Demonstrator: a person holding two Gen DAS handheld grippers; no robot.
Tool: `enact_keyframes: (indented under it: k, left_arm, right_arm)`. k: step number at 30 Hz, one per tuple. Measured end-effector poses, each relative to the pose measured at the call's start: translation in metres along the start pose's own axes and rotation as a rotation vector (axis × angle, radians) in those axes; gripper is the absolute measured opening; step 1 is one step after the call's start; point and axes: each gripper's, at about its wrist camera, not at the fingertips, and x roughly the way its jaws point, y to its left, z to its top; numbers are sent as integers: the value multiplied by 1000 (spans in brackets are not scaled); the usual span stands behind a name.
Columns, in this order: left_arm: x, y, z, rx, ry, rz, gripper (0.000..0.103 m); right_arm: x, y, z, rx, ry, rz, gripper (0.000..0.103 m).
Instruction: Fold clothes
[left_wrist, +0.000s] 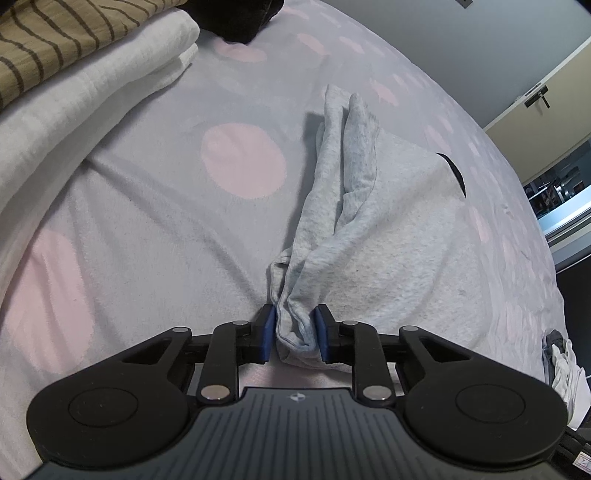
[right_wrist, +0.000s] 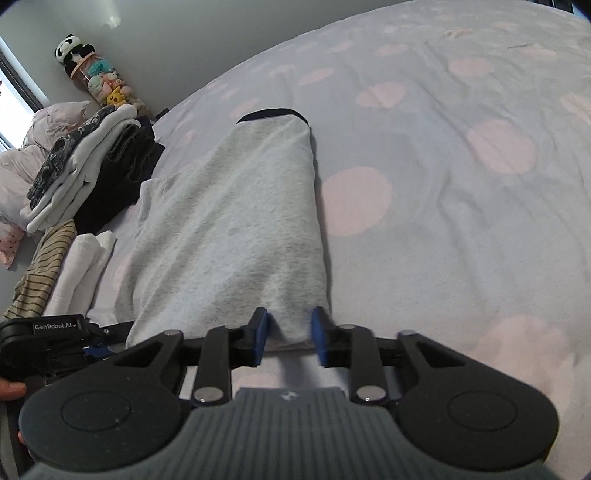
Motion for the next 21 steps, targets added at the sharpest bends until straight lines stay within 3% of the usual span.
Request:
enact_keyframes:
  k: [3, 8, 21]
  left_arm:
    - [-4, 1, -1, -7, -10, -20, 23]
    - [-12, 1, -3, -19, -7, -57, 17]
    - [-15, -5, -13, -30, 64, -22, 18]
  right_arm:
    - [-9, 1, 0, 6, -31, 9, 7]
    - [-35, 12, 1, -26, -115, -27, 5]
    - [-56, 12, -4, -39, -79, -151, 5]
